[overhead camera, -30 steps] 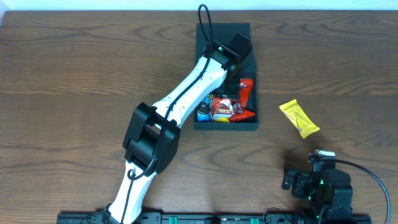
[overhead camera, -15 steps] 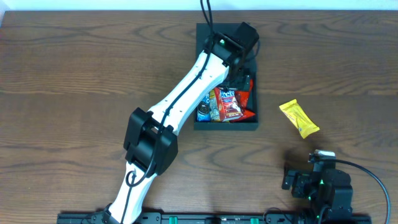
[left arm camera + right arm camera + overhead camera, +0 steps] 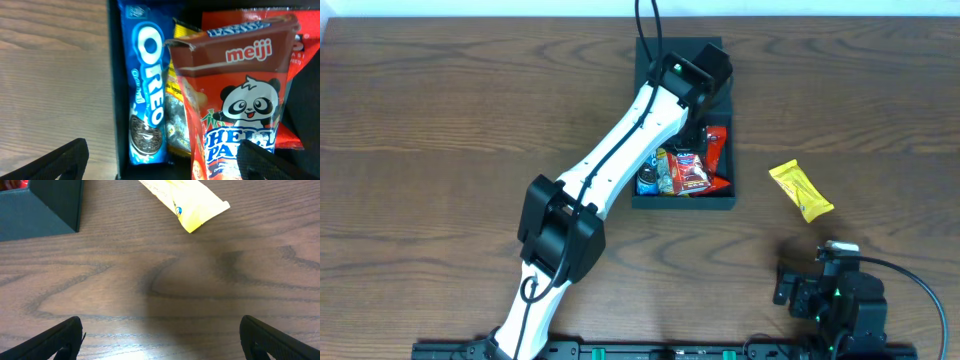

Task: Pack container
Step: 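Open the left gripper and lift it out of the box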

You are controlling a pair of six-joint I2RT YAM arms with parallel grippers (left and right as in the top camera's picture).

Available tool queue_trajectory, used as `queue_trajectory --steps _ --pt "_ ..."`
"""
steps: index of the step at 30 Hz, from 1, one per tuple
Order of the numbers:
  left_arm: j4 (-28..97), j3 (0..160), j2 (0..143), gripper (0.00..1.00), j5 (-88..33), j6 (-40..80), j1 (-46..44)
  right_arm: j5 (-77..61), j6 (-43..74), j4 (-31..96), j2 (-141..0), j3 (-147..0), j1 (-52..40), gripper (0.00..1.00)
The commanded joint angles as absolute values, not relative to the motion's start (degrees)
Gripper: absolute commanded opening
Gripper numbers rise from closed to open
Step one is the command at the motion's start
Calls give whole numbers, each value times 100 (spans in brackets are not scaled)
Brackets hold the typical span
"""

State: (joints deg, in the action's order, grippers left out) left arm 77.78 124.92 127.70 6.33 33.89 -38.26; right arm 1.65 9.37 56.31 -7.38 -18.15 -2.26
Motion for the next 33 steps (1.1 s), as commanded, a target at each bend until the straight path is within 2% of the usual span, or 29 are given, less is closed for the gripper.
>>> queue_trajectory --steps 1,4,11,16,17,21,26,31,33 --pt "7787 12617 12457 95 950 3522 -3865 148 849 5651 -714 -1806 -196 99" --pt "7741 12617 12442 95 644 3286 -3887 148 851 5651 -714 -1806 -196 99" --pt "6973 12617 12077 95 -1949 1756 -3929 148 851 5651 -714 -1806 -196 99" --pt "6678 12551 12003 97 -4390 908 -3817 148 849 5651 -714 -1806 -196 99" --pt "6602 12481 12003 100 -4606 893 -3795 148 851 5651 -714 -1806 -196 99" --pt "6355 12156 11977 95 -4969 869 -3750 148 851 5651 -714 -1806 -196 99" --pt "5288 11122 11673 96 -6720 386 -3616 148 849 5651 -714 -1806 -196 99" --pt "4318 10082 11286 100 -6847 923 -3371 148 851 5651 -714 -1806 -196 99" --pt "4169 9874 11209 90 -6875 1074 -3262 148 849 5651 -714 -1806 -196 99"
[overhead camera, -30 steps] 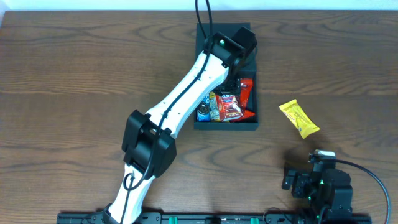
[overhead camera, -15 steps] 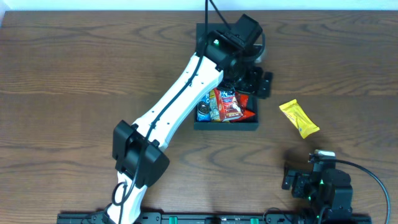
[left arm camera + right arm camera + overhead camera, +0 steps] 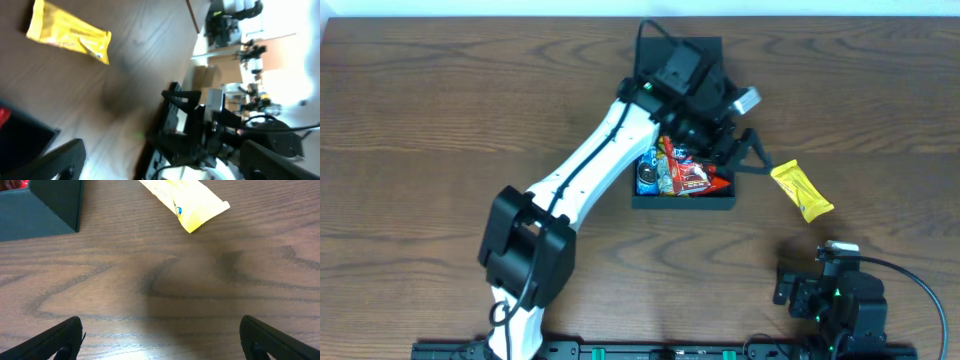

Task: Pack container
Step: 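Open the left gripper and lift it out of the box, then push the Hello Panda box down into the box with the left gripper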

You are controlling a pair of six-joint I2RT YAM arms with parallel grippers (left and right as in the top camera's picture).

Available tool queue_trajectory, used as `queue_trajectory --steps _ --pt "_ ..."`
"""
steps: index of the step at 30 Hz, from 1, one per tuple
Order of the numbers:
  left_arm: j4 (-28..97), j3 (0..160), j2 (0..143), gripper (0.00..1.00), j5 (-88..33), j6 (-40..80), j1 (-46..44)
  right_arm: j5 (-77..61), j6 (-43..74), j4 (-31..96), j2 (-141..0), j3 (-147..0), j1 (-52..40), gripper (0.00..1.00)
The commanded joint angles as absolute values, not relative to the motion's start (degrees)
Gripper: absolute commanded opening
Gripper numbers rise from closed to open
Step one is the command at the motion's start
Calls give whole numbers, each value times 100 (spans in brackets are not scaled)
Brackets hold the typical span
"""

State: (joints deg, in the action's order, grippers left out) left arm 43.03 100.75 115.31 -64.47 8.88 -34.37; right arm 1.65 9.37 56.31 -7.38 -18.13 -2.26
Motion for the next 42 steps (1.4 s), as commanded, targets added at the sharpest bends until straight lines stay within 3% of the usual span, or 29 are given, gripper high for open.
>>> queue_trajectory --steps 1,4,7,12,18,42 --pt "4110 9789 11185 85 -6890 1105 -3212 148 851 5651 -714 -1806 -196 99" --pt "3870 9526 11133 57 -6910 1249 -3089 148 851 5651 -714 -1806 -196 99" --pt "3566 9321 11131 40 -6906 1337 -3000 148 849 5651 -714 -1806 -196 99" --pt "3048 9028 11150 38 -6842 1337 -2915 148 849 5651 -714 -1806 -196 99" --pt "2969 8960 11356 26 -6635 1426 -2810 148 851 5651 -714 -1806 -196 99" --pt "2204 8158 11642 17 -6064 2139 -2480 148 851 5651 -714 -1806 -196 99"
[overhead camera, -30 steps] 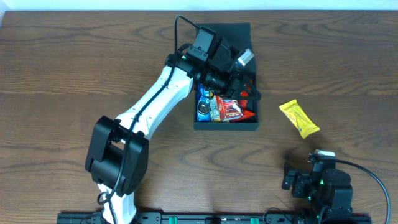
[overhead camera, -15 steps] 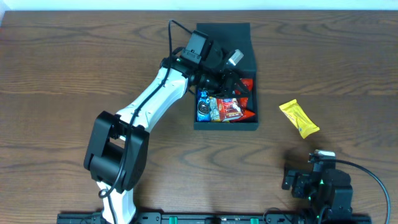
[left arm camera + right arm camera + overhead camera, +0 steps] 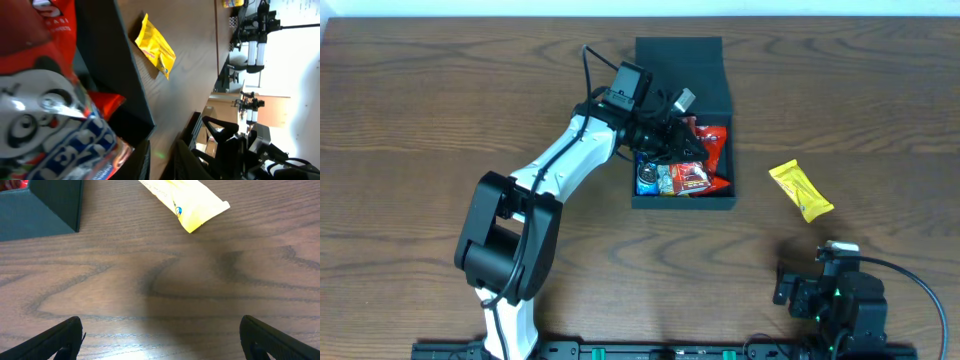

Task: Pack container
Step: 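Push the Hello Panda box down into the box with the left gripper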

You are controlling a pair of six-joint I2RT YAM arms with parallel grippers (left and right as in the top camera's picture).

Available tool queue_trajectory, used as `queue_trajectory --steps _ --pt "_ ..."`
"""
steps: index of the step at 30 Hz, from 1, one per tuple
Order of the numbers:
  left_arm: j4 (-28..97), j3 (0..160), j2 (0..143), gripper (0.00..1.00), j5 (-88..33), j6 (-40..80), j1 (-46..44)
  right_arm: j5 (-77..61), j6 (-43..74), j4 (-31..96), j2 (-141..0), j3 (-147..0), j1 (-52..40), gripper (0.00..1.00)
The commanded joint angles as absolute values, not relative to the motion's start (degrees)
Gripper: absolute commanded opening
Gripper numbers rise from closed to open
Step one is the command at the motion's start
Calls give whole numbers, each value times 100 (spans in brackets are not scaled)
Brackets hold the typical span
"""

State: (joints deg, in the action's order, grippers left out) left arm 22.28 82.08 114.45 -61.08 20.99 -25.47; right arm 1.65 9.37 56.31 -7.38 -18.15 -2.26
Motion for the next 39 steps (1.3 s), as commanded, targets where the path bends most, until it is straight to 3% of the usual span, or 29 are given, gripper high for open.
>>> queue_trajectory --steps 1,26,39 --pt "2200 8158 11681 17 -6066 2171 -2471 148 851 5651 -714 -1806 -196 99" --pt "2051 8158 12145 6 -6257 2228 -2357 148 849 5651 -714 -1806 -196 99" --pt "2043 7948 12145 6 -6099 2228 -2276 148 851 5651 -714 -1806 -196 99"
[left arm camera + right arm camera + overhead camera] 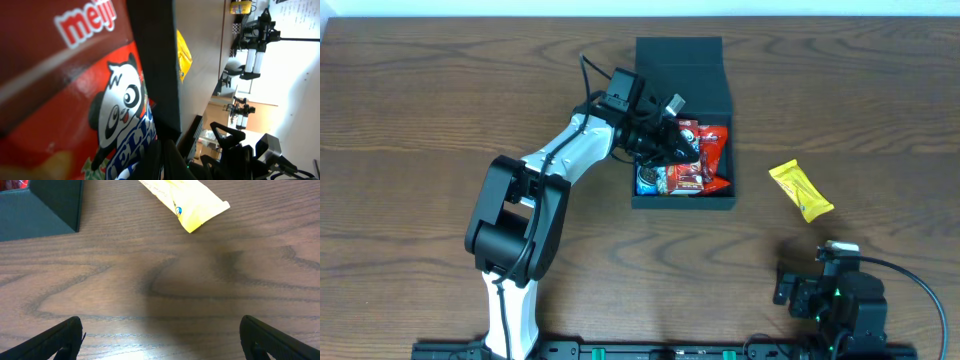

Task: Pack container
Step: 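Push the Hello Panda box down into the box with the left gripper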

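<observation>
The black container (682, 204) stands at the table's middle with its lid (683, 60) open behind it. Inside lie a red Meiji panda packet (100, 100), a blue Oreo pack (647, 182) and a red bag (716, 148). My left gripper (662, 140) reaches into the container from the left. Its fingers are shut together (162, 160) right against the panda packet, with nothing seen between them. A yellow snack packet (801, 190) lies on the table right of the container, also visible past the container wall (182, 60). My right gripper (160, 340) rests open near the front right.
The container's corner (40, 205) and the yellow packet (185, 200) lie ahead of the right gripper. Bare wooden table (440, 120) spreads to the left and front of the container.
My left gripper stays shut inside the container and sits closer to the panda packet, which now fills its view. The yellow packet and the right arm have not moved.
My left gripper was open above the snacks in the container. Then it was open at the container's right edge, facing the yellow packet. Then it was shut inside the container by the snacks, and now presses close to the panda packet. The yellow packet stayed on the table.
</observation>
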You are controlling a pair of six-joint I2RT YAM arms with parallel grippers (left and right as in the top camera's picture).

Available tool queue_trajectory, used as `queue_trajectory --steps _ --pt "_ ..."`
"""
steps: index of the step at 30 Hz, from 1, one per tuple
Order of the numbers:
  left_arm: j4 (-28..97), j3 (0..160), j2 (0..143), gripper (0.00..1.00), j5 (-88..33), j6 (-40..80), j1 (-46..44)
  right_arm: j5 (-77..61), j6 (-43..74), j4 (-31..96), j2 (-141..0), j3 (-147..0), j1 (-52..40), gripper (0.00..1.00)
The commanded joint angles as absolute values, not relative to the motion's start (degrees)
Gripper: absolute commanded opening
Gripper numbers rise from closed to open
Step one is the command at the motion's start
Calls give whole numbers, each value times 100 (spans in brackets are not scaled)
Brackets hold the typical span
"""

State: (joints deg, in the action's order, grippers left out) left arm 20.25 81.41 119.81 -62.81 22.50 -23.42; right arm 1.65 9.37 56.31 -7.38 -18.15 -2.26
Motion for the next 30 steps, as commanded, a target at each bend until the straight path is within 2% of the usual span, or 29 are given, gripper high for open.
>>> queue_trajectory --steps 1,24,30 --pt "2016 7913 12145 6 -6104 2228 -2274 145 851 5651 -714 -1806 -196 99" --pt "1806 7817 12127 6 -6069 2329 -2204 148 849 5651 -714 -1806 -196 99" --pt "1796 7828 11732 6 -5975 2346 -2261 148 851 5651 -714 -1806 -196 99"
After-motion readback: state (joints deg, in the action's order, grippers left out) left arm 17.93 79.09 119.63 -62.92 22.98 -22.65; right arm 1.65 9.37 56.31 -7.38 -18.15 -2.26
